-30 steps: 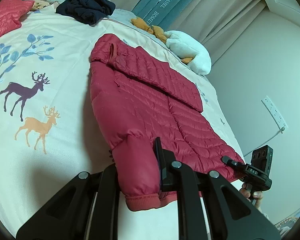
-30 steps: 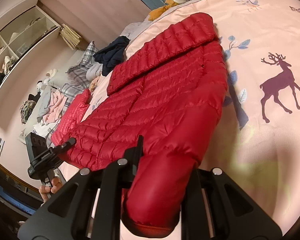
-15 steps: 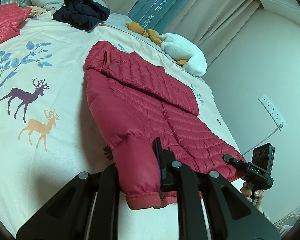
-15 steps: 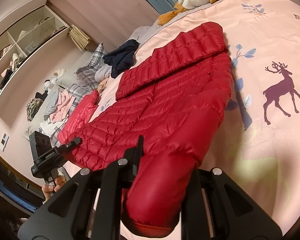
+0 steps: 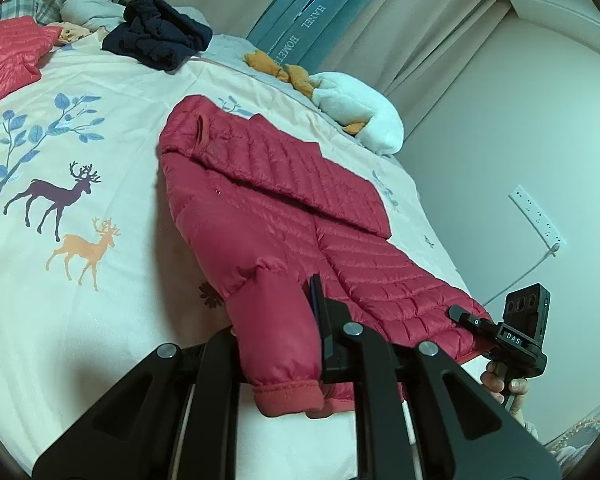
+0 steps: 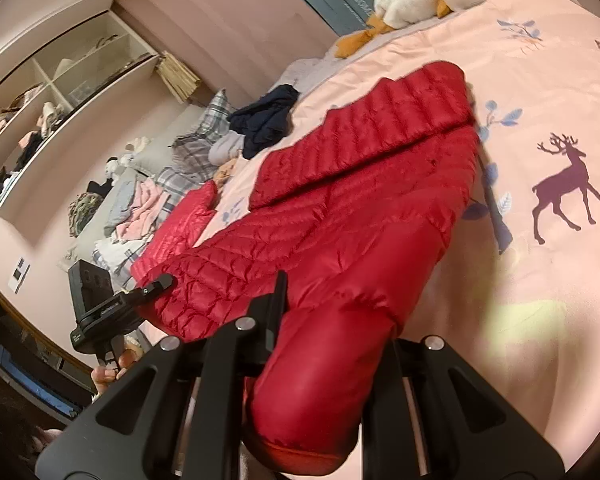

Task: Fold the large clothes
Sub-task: 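Lift the held hem with both grippers toward the jacket collar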

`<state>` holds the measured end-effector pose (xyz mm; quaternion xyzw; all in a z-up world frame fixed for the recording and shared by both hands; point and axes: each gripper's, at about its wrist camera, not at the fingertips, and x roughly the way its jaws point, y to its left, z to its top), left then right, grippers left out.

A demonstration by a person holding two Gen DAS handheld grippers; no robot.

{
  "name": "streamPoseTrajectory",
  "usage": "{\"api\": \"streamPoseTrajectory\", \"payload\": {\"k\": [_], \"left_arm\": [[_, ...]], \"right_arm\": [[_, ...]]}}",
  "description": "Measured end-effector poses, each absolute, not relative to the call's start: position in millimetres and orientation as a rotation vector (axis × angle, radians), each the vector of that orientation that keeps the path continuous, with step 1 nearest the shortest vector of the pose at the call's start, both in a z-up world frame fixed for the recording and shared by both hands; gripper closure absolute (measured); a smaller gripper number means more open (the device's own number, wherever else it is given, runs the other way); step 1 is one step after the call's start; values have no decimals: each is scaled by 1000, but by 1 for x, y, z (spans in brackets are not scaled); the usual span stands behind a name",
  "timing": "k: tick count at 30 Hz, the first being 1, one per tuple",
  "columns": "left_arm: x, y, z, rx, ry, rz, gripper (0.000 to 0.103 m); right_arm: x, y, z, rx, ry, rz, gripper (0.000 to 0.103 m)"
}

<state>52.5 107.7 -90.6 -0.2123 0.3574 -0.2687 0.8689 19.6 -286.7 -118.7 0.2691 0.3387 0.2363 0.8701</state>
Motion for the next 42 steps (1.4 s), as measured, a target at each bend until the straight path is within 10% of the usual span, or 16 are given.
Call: {"api": "streamPoseTrajectory", "payload": {"k": [42], "left_arm": [[-11, 133, -34, -428, 599, -642, 90]], "right_arm": [[-23, -289, -29, 463, 518, 686, 89]]}}
